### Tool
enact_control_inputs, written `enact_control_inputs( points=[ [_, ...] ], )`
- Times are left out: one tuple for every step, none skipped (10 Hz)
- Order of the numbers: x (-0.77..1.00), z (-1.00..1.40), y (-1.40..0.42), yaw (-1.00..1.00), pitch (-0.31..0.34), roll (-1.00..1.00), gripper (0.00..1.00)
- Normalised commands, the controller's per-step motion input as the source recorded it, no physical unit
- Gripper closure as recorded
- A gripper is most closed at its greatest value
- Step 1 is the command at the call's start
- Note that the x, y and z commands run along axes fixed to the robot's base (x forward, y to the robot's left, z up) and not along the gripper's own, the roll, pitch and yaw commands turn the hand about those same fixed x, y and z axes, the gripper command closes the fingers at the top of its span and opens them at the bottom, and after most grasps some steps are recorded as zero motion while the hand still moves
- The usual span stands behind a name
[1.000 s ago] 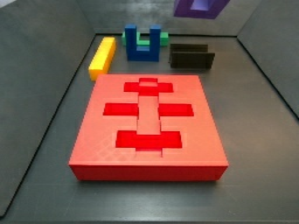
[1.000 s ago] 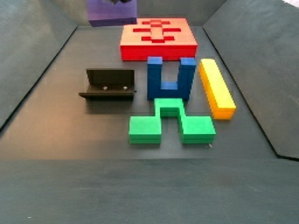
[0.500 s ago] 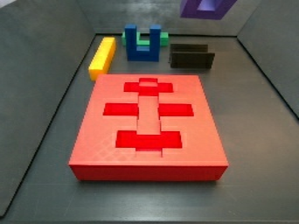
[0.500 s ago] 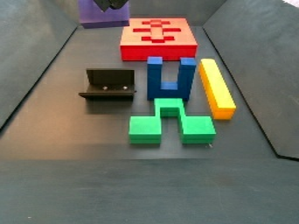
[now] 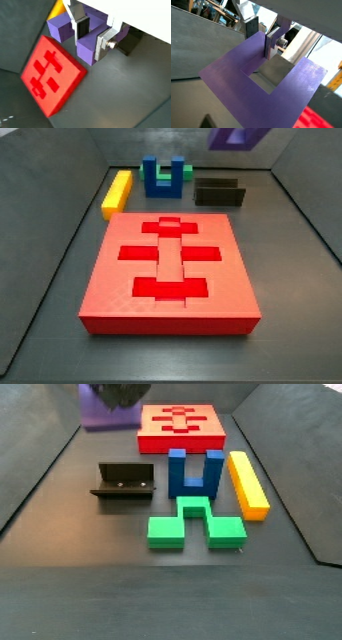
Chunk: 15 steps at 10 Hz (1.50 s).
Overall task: Pick up the purple object. Move up. Place the purple object on the fixture. Regrasp the purple object. Move to above the board. Insert the purple object.
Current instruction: Place the purple object on the fixture.
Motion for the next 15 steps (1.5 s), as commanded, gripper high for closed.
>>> enact_control_inputs(
  points=[
    [0.28,-0.5,0.0,-0.11,-0.286,0.36,1.0],
    [0.39,-0.4,0.03,-0.16,-0.203,0.46,1.0],
    [0.39,-0.32,0.03,-0.16,-0.14,0.45,1.0],
    [0.18,-0.33,0.0,-0.09,-0.069,0.25,1.0],
    [0.0,-0.39,0.0,-0.02,-0.023,0.27,1.0],
    [-0.06,-0.43,0.0,-0.08,0.0,0.0,1.0],
    [-0.07,-0.44,0.0,-0.13,0.0,-0.16,1.0],
    [-0.02,-0.35,0.0,-0.13,0.034,-0.06,1.0],
    [-0.02,-0.33,0.0,-0.12,0.074,0.0,1.0],
    [0.0,-0.36,0.0,-0.12,0.011,0.0,1.0],
    [0.0,-0.37,0.0,-0.11,0.0,0.0,1.0],
    [0.01,-0.39,0.05,-0.1,0.0,0.0,1.0],
    [0.0,-0.36,0.12,-0.07,0.0,0.0,1.0],
    [0.0,-0.25,0.22,-0.13,0.06,-0.18,1.0],
    [0.0,0.0,0.42,-0.21,0.18,-0.17,1.0]
  ],
)
